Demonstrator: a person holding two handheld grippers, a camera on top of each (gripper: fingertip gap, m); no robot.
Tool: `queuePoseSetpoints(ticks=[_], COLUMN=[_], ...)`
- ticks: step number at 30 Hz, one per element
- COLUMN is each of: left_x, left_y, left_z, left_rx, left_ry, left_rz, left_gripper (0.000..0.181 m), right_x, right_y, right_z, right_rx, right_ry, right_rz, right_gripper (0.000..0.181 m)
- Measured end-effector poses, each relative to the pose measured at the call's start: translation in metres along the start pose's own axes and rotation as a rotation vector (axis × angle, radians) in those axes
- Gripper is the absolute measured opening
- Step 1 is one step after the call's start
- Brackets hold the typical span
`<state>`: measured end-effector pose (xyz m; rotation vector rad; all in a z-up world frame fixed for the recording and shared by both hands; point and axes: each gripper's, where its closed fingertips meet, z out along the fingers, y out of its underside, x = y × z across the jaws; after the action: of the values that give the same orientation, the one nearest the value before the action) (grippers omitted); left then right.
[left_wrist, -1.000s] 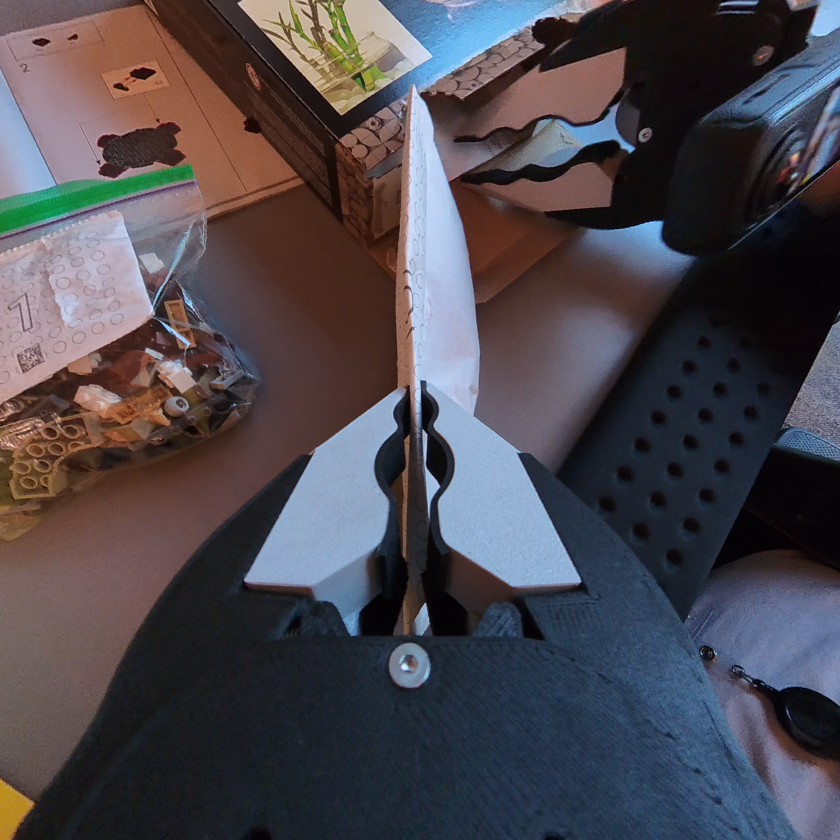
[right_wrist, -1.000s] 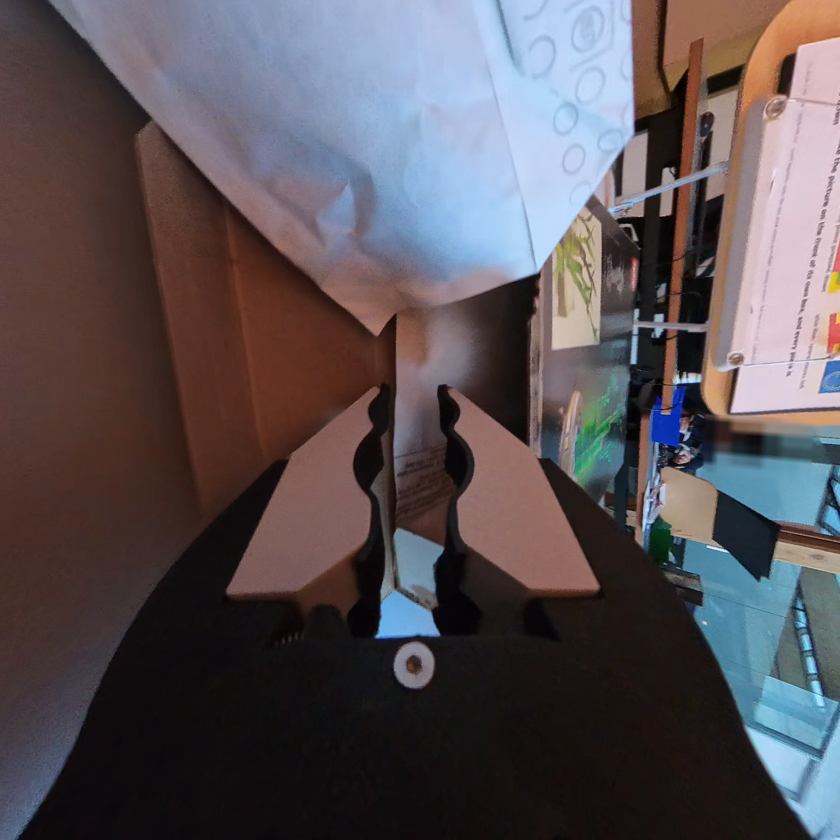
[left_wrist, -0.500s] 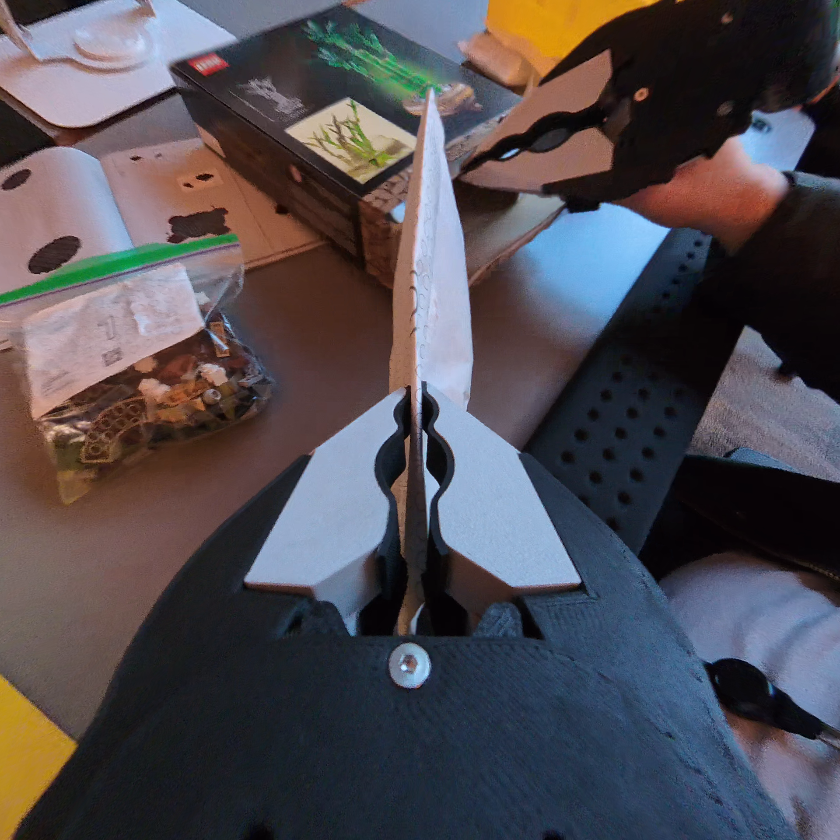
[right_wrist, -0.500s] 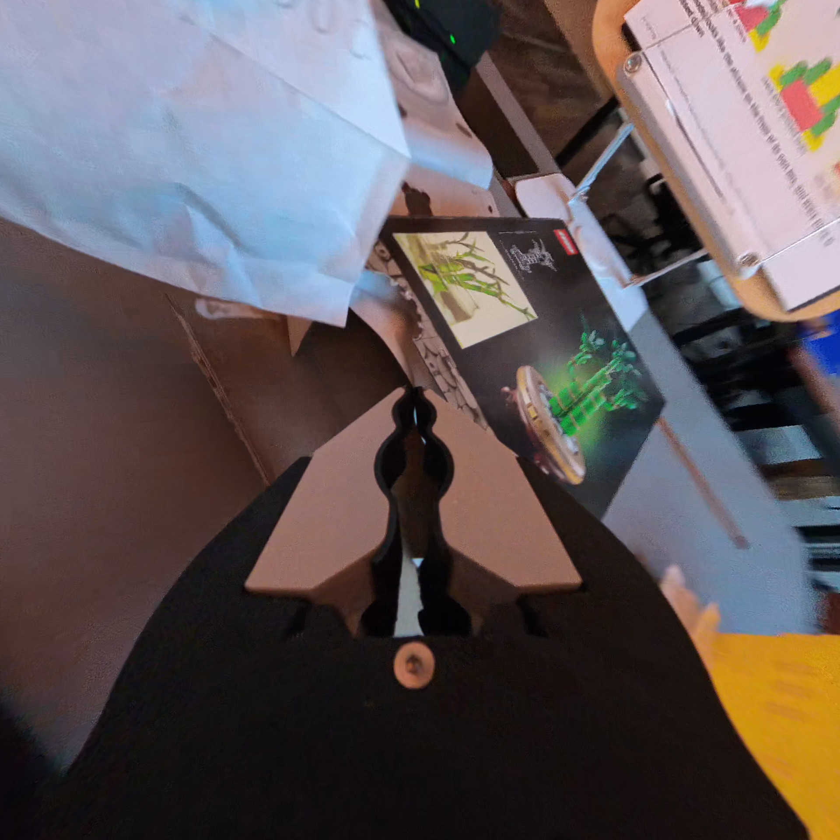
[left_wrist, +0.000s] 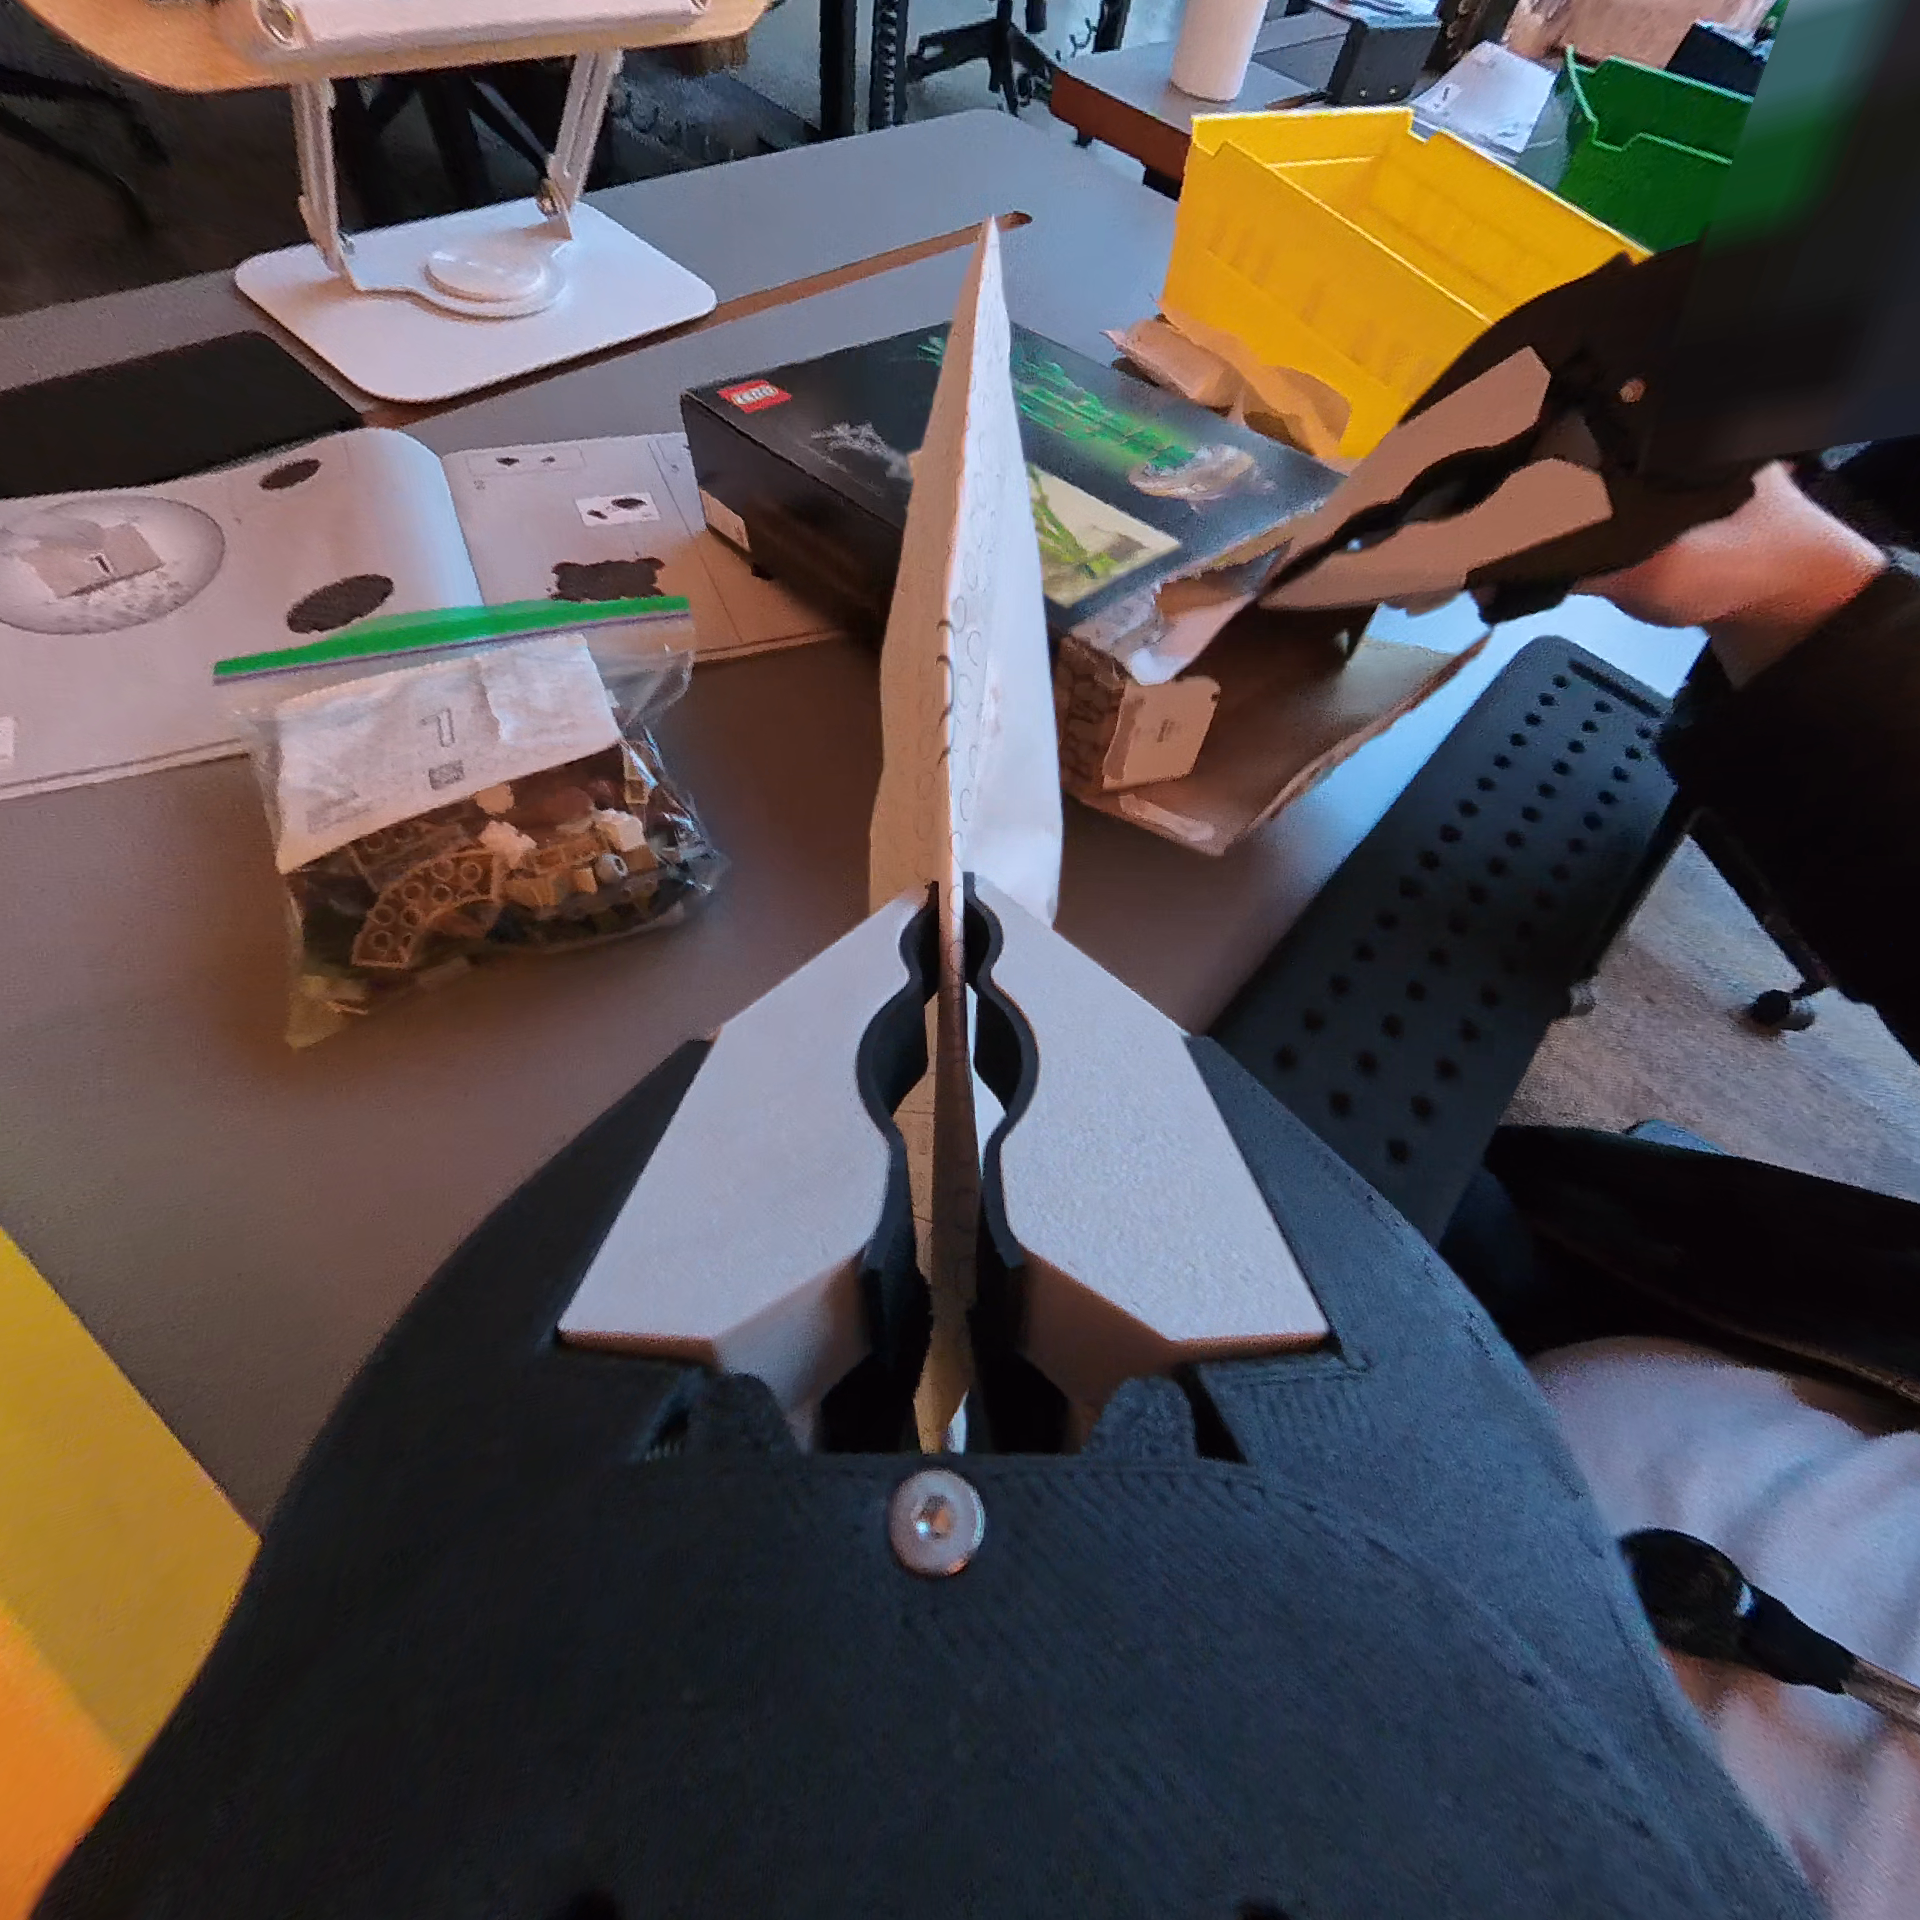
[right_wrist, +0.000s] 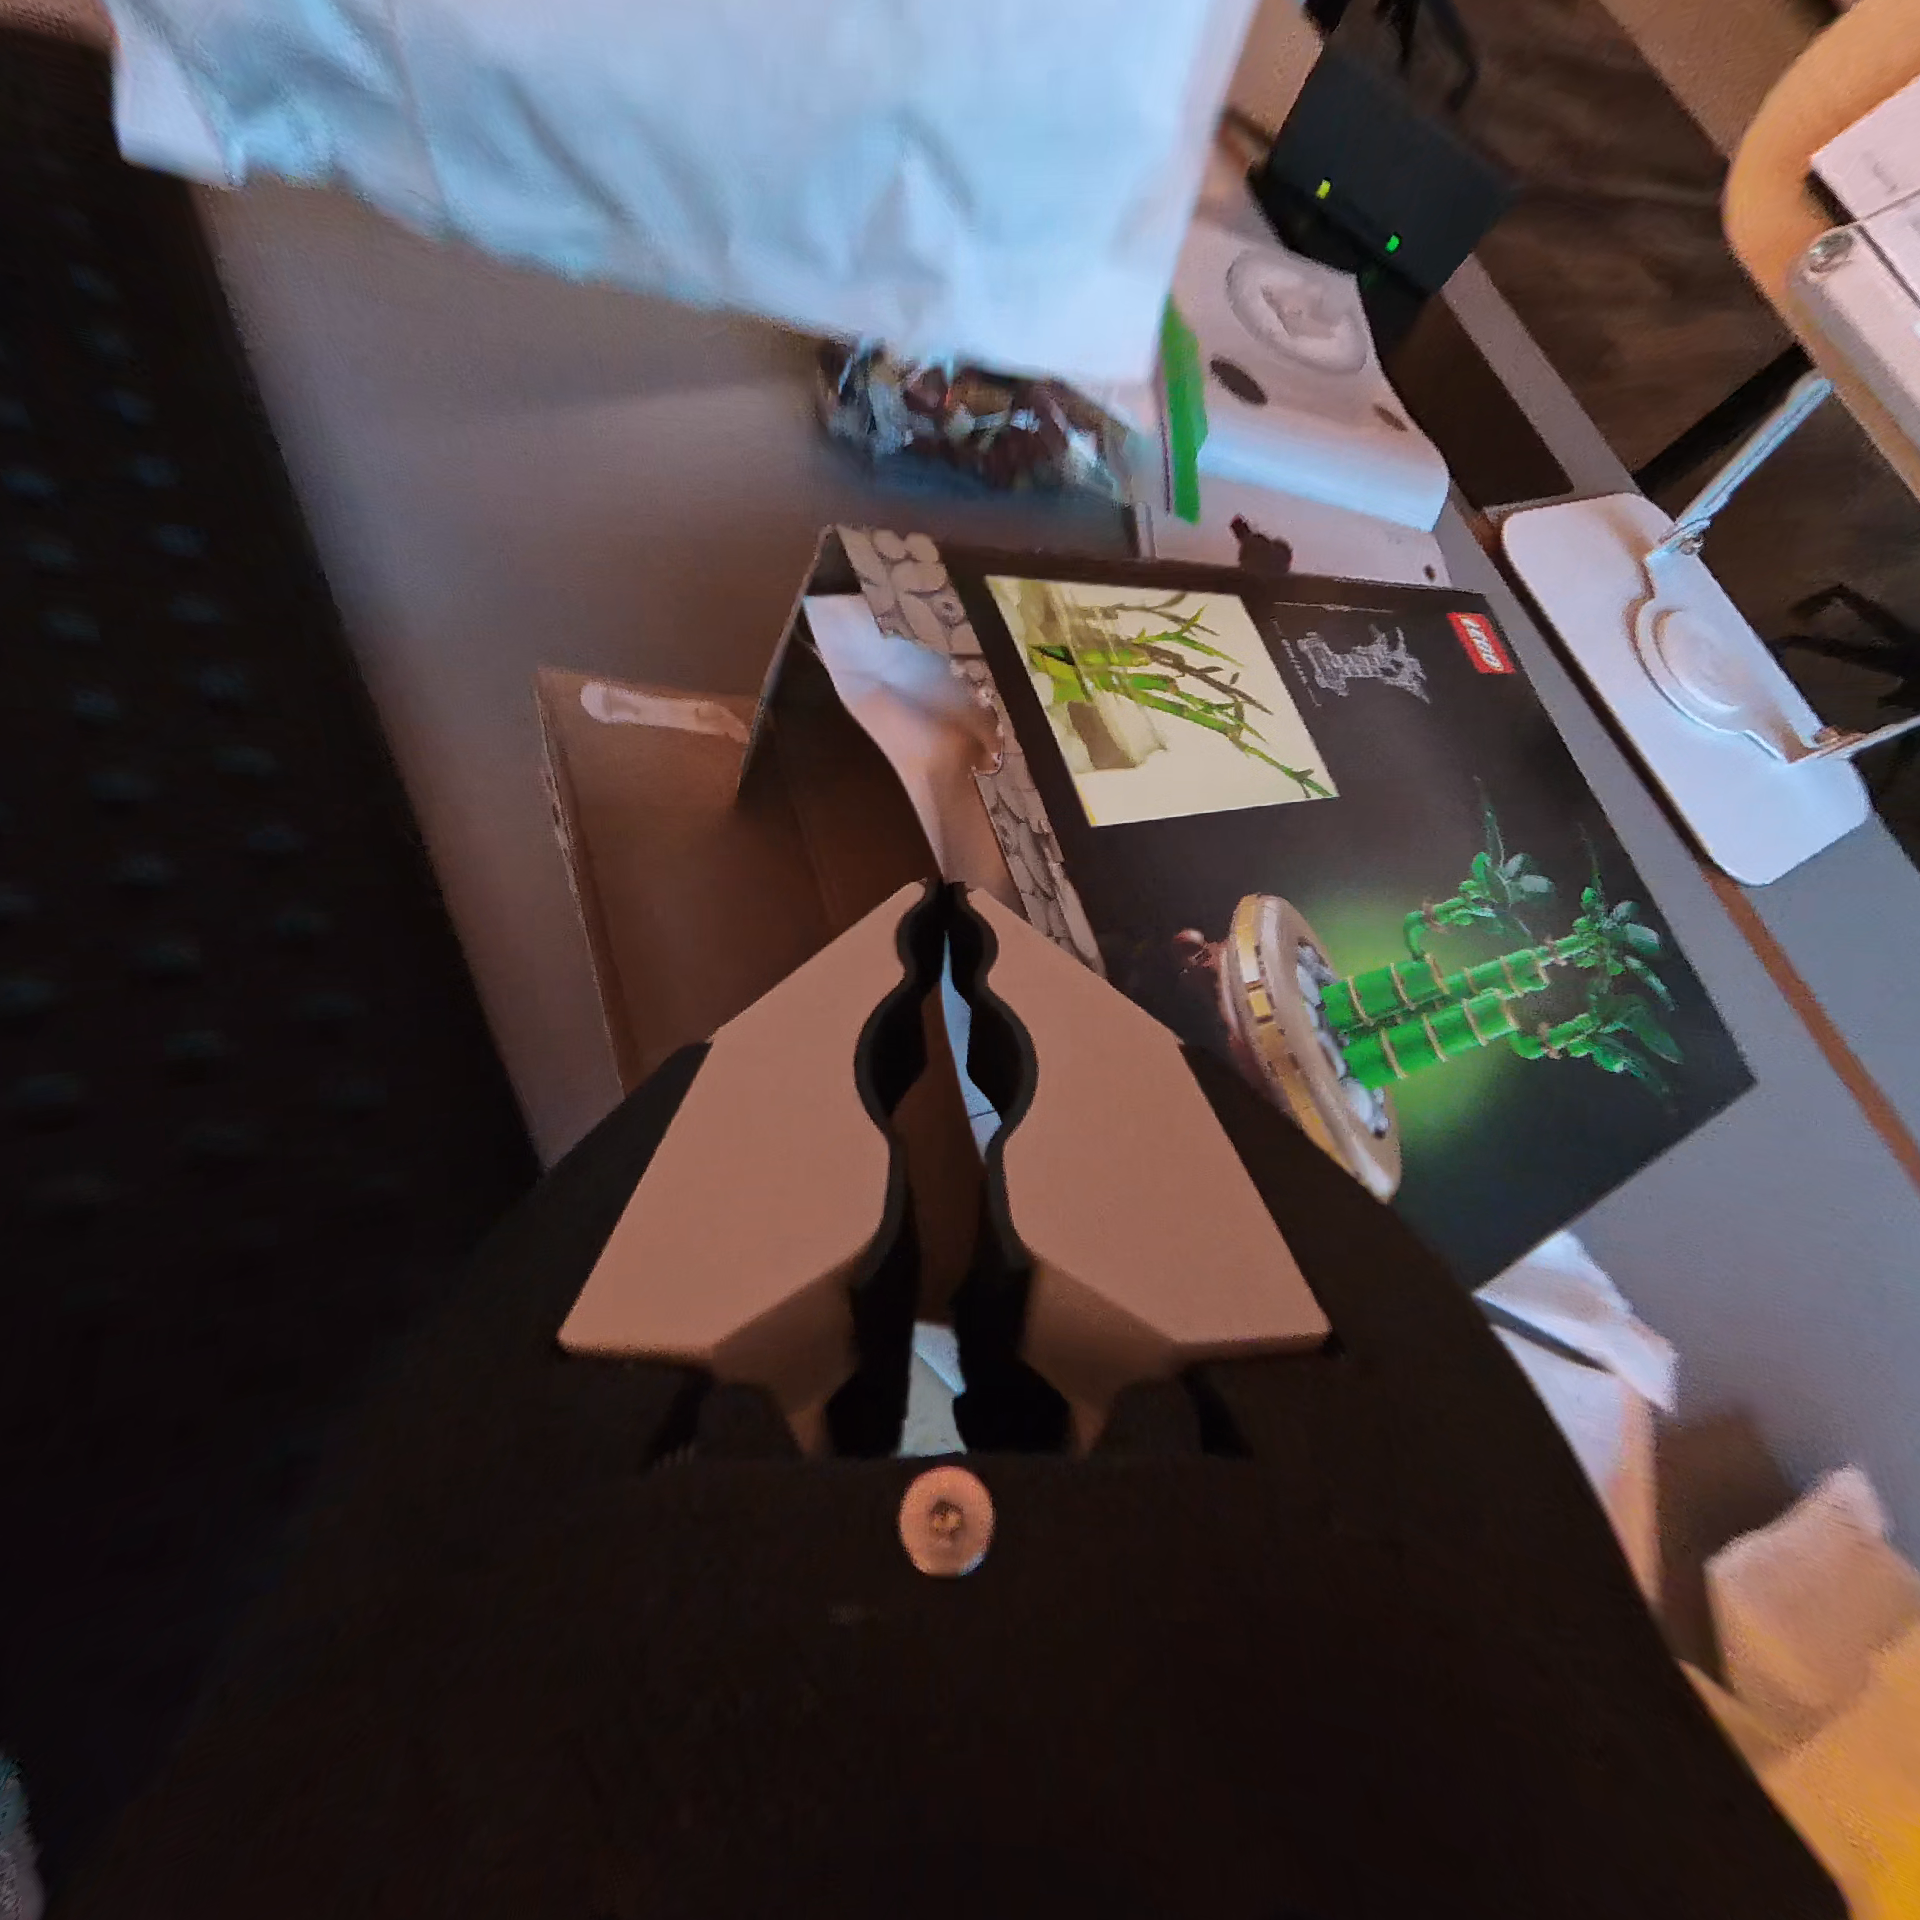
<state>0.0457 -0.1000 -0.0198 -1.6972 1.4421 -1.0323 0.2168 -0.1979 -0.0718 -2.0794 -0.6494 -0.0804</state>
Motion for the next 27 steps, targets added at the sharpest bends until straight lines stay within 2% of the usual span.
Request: queuePoseSetpoints(ticks=[3, 5, 8, 12, 13, 16, 18, 22, 24, 27], left_x=[0.005, 0.005, 0.007, 0.01, 0.01, 0.008, 0.006, -0.01, -0.019, -0.027], left_y=[0.011, 0.015, 0.017, 0.015, 0.015, 0.018, 0.024, 0.048, 0.061, 0.07], left_z=[0.0, 0.001, 0.002, 0.003, 0.004, 0.005, 0.007, 0.013, 0.011, 0.004], left_rx=[-0.022, -0.03, -0.035, -0.028, -0.027, -0.033, -0.047, -0.121, -0.166, -0.208], left_ry=[0.035, 0.025, 0.006, 0.028, 0.03, 0.027, 0.016, -0.085, -0.149, -0.139], left_rz=[-0.028, -0.026, -0.006, -0.017, -0.02, -0.018, -0.011, 0.096, 0.179, 0.132], left_gripper=[0.0, 0.0, 0.0, 0.0, 0.0, 0.0, 0.0, 0.0, 0.0, 0.0], right_x=[0.011, 0.026, 0.051, 0.079, 0.079, 0.082, 0.073, 0.052, 0.041, 0.037], right_y=[-0.019, -0.032, -0.055, -0.099, -0.109, -0.119, -0.132, -0.119, -0.116, -0.114], right_z=[-0.018, -0.033, -0.058, -0.093, -0.096, -0.102, -0.106, -0.086, -0.083, -0.084], right_rx=[0.123, 0.154, 0.114, 0.082, 0.078, -0.059, -0.05, -0.159, -0.154, -0.13], right_ry=[-0.018, 0.037, 0.19, 0.297, 0.281, 0.261, 0.198, 0.158, 0.149, 0.163], right_rz=[0.149, 0.14, -0.003, -0.106, -0.111, -0.156, -0.089, -0.121, -0.12, -0.114], right_gripper=[0.0, 0.0, 0.0, 0.0, 0.0, 0.0, 0.0, 0.0, 0.0, 0.0])
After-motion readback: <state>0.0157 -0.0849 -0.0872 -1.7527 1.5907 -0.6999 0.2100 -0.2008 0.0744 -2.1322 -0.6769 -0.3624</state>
